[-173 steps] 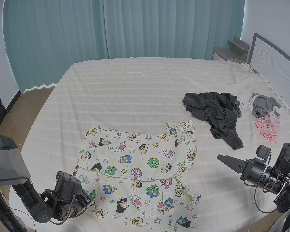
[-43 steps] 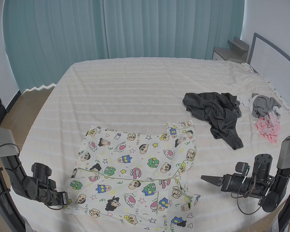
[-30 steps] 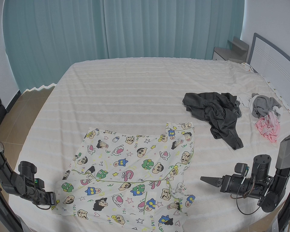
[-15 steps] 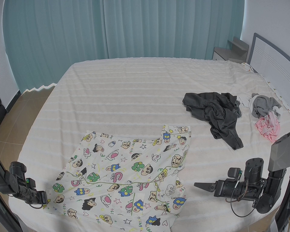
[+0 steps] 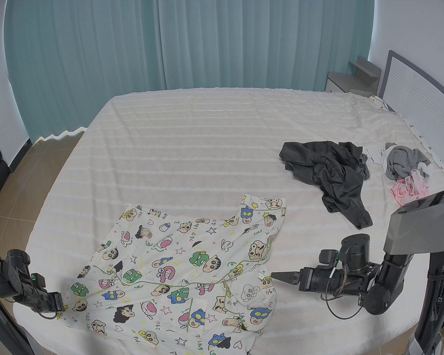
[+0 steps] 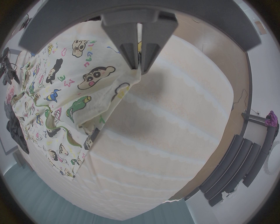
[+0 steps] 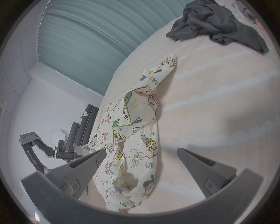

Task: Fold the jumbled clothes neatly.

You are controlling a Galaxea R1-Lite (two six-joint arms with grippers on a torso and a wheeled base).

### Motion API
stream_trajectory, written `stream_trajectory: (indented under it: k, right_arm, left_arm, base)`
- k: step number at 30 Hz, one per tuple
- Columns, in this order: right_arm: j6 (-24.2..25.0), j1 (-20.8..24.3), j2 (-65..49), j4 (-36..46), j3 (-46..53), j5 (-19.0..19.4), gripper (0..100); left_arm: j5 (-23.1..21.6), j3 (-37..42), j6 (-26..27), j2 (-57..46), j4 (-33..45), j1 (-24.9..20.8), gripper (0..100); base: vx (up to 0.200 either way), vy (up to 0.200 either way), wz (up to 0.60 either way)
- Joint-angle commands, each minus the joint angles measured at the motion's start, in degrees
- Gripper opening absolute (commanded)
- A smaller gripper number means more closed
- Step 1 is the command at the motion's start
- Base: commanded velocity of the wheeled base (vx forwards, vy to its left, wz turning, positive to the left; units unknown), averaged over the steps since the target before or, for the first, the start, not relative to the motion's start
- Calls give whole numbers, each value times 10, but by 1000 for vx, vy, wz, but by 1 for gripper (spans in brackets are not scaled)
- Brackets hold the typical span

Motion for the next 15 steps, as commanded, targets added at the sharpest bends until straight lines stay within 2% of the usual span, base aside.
stream_trajectory:
  k: [1, 7, 15]
  right_arm:
    - [2, 32, 19, 78, -93, 1, 100]
    - [2, 39, 36, 130, -141, 1, 100]
    - [1, 47, 53, 173, -176, 1, 100]
  left_arm:
    - [-1, -11, 7, 17, -1, 32, 0]
    - [-2, -19, 7, 28, -1, 50, 0]
    - [-17, -18, 7, 26, -2, 46, 0]
  base:
    - [0, 0, 0]
    - [0, 0, 0]
    - [0, 0, 0]
